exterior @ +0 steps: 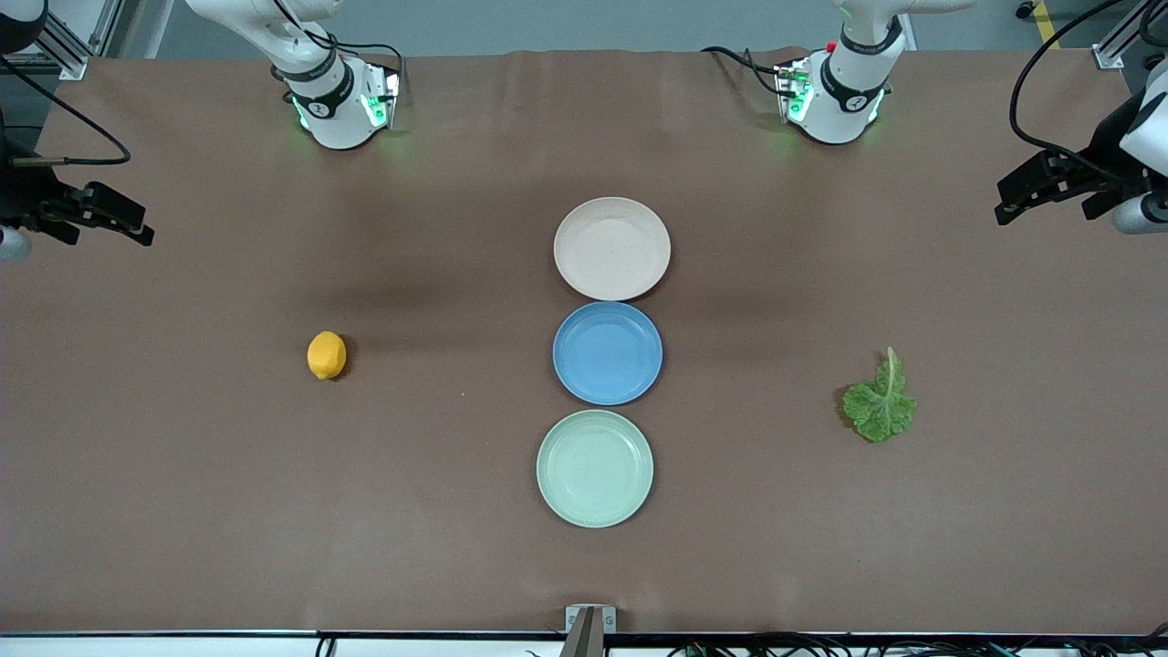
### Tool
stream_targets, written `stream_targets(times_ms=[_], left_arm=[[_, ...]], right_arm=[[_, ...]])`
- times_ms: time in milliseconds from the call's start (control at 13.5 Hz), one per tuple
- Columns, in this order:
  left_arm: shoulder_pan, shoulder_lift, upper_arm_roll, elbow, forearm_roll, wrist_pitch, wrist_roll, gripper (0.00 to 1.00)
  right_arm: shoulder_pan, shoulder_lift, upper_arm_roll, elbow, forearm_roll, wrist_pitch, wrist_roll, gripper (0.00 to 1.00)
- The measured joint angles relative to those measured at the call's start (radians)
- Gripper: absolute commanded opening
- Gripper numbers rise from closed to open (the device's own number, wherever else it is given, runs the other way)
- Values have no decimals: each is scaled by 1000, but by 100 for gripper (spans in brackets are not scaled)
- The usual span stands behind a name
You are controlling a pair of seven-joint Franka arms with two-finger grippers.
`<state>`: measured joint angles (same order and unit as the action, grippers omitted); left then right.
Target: Pick lemon and lettuce from plates
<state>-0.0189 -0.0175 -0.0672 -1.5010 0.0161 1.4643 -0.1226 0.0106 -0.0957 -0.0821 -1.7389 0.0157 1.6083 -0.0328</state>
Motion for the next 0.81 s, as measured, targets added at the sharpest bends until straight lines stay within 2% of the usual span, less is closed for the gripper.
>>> stream_targets(times_ms=[815], left_arm=[[-6, 0, -5, 0, 0, 0, 0, 100]], right_arm=[[1, -14, -1, 2, 0, -20, 0, 100]])
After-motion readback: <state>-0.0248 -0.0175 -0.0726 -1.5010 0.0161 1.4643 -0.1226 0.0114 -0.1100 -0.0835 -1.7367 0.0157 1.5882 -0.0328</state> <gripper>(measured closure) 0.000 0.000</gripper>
